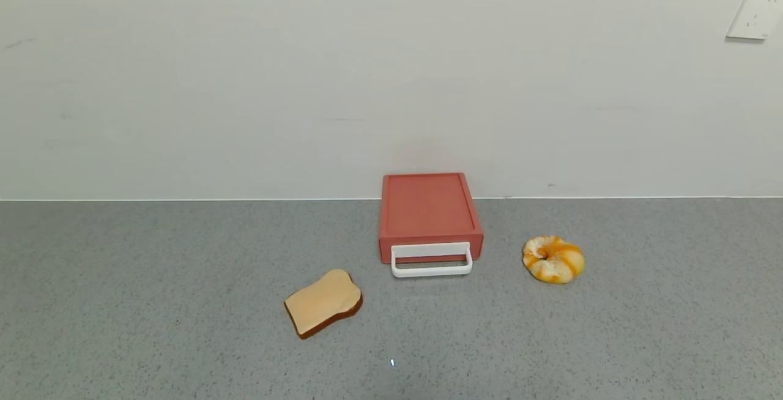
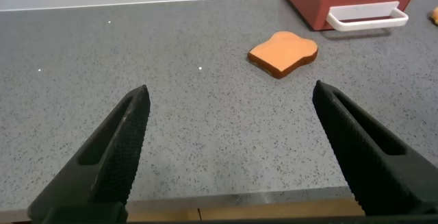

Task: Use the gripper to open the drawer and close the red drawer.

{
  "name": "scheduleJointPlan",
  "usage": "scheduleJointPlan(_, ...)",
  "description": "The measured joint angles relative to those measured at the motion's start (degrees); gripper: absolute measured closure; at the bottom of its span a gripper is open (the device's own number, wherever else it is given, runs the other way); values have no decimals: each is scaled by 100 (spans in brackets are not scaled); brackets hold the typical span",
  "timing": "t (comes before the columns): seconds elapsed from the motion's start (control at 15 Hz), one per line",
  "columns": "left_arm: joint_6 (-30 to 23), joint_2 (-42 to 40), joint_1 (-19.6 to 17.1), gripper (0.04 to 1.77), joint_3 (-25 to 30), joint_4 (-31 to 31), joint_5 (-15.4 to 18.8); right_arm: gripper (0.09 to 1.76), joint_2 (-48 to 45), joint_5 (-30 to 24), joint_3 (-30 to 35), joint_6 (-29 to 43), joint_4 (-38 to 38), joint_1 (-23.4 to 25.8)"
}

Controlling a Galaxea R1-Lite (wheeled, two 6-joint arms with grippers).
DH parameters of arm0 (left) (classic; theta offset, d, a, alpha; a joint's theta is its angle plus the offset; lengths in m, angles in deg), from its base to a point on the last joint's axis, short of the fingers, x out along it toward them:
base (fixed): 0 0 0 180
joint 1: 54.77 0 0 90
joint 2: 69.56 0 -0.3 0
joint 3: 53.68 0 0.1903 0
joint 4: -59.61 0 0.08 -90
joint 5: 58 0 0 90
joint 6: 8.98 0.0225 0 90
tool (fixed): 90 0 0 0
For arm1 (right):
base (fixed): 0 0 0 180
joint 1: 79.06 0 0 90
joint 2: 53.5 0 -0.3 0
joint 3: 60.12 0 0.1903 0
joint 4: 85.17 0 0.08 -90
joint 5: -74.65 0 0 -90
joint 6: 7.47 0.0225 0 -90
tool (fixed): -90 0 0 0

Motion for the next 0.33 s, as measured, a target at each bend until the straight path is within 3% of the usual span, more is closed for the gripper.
scheduleJointPlan(0.33,10,0,0,9,5,-5,0,14,-2,2,30,184,-13,-7)
